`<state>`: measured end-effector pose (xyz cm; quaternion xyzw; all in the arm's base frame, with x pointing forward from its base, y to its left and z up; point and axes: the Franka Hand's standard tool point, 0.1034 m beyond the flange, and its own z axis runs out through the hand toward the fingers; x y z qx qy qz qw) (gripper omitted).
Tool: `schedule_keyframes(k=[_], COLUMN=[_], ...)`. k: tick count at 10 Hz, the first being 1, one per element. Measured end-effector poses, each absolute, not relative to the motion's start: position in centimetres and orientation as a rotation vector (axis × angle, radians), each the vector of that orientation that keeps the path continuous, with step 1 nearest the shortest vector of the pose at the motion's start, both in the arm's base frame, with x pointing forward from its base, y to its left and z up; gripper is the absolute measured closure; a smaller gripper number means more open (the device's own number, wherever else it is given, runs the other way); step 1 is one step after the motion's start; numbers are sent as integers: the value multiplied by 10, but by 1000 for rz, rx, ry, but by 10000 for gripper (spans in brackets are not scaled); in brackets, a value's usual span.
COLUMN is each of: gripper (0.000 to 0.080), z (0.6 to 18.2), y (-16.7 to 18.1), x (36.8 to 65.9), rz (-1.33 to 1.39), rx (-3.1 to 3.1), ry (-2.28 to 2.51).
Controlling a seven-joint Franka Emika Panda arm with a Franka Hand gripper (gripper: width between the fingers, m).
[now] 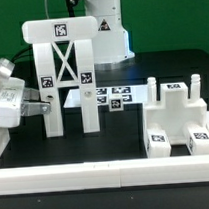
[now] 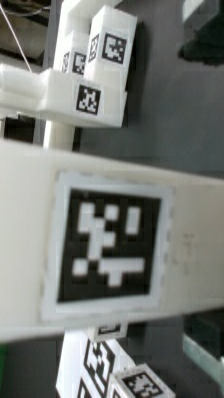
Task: Assemble chair
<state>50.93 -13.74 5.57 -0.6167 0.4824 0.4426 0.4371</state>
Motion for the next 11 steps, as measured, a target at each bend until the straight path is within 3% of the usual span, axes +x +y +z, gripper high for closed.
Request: schedule_keyframes(k=[2,3,4,5,6,9,11], gripper=[151,266,266,478,514,514,514], z=[55,55,54,54,54,55,79], y=[-137,-137,-137,-137,-138,-138,-149], x=[509,509,509,508,508,509,514], rz=[1104,1103,1103,1103,1103,1098,1026], rx=[-1531,-1531,-1530,-1530,-1529,-1532,-1574], ry=[1198,1199,1199,1199,1199,1194,1152])
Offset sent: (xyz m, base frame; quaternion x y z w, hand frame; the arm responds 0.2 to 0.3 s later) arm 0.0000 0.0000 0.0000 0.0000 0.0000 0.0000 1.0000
